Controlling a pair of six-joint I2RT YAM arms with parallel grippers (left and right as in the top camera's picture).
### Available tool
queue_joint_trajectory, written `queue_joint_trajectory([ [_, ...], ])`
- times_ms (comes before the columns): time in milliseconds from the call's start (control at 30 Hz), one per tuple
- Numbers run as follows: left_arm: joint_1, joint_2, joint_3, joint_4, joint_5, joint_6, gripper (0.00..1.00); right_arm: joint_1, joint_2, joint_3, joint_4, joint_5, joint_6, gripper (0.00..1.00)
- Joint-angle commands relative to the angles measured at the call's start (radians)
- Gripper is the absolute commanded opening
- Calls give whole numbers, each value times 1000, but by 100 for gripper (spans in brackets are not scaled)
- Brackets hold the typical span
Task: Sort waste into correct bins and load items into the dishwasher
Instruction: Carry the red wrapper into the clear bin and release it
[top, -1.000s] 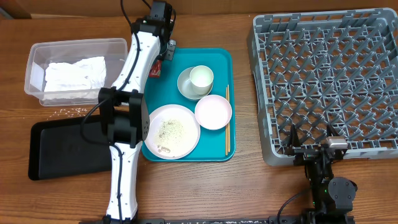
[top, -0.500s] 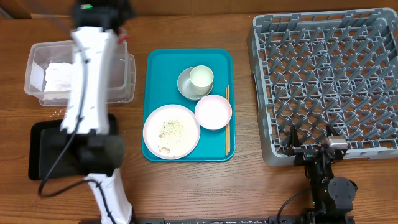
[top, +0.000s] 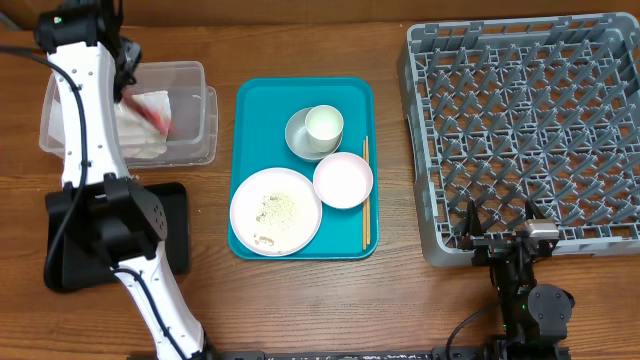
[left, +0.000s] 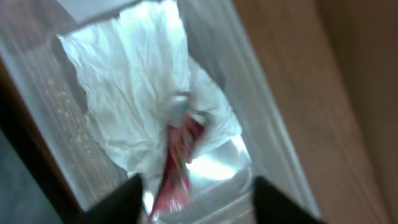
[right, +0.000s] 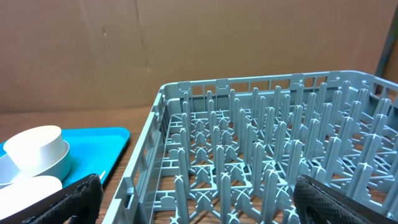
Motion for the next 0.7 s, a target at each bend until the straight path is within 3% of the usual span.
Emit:
queue_joint_trajectory([
  [0,26,-3,4,-2,124,13,76,-6,-8,-10,6,5,-7,100],
  [167,53,-71,4,-6,129,86,78,-6,-8,-10,6,5,-7,100],
  [300,77,-179,4,-11,44,93,81,-6,-8,-10,6,5,-7,100],
  [333,85,-204,4,-10,8,92,100,-6,-8,-10,6,5,-7,100],
  [500,147,-300,4,-7,-181,77,100,-6,-8,-10,6,5,-7,100],
  [667,206,-312,4,-24,-158,77,100,-6,-8,-10,6,5,-7,100],
])
